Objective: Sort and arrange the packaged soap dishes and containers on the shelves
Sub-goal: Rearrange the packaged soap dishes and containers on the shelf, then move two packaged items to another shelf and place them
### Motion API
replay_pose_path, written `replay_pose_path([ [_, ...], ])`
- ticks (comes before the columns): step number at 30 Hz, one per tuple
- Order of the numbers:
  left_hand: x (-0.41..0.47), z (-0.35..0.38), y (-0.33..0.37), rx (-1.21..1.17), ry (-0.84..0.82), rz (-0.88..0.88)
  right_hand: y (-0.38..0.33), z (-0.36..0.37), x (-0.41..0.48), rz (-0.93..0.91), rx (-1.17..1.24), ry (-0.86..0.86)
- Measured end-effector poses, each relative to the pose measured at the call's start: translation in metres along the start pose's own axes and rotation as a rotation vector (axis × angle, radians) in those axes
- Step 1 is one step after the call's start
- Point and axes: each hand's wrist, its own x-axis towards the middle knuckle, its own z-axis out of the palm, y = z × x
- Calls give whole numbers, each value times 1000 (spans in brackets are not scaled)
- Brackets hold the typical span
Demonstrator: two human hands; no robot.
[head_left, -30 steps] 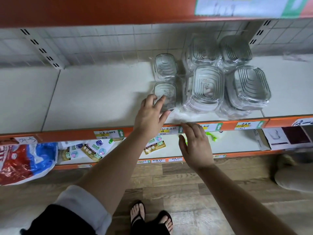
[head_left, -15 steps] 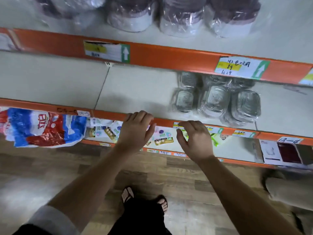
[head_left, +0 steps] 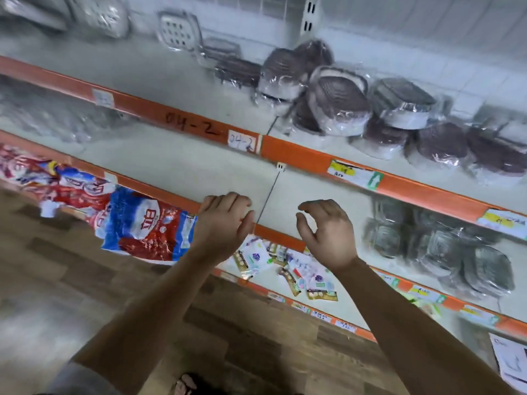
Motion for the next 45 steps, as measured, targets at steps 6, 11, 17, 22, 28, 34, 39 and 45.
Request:
replay_pose_path([
  [6,11,-74,-106,67,93,-2,-94,43,75,-81,24,112],
  [11,22,-115,-177,111,104,-45,-152,73,128,-110,83,179],
  [17,67,-138,-239,153,56,-107,-179,96,200,-129,74,188],
  [22,114,-136,-282,158,82,-101,-174,122,261,-104,64,201],
  [28,179,-120,-323,142,53,-84,-158,155,341,-69,56,122],
  [34,231,-94,-356,125,38,-93,-140,178,406,-8,21,35],
  [39,260,-71,-371,83,35,-81,-129,190,434,34,-103,-21],
  [45,293,-55,-388,31,10,-19,-125,204,446,219,-344,-148],
])
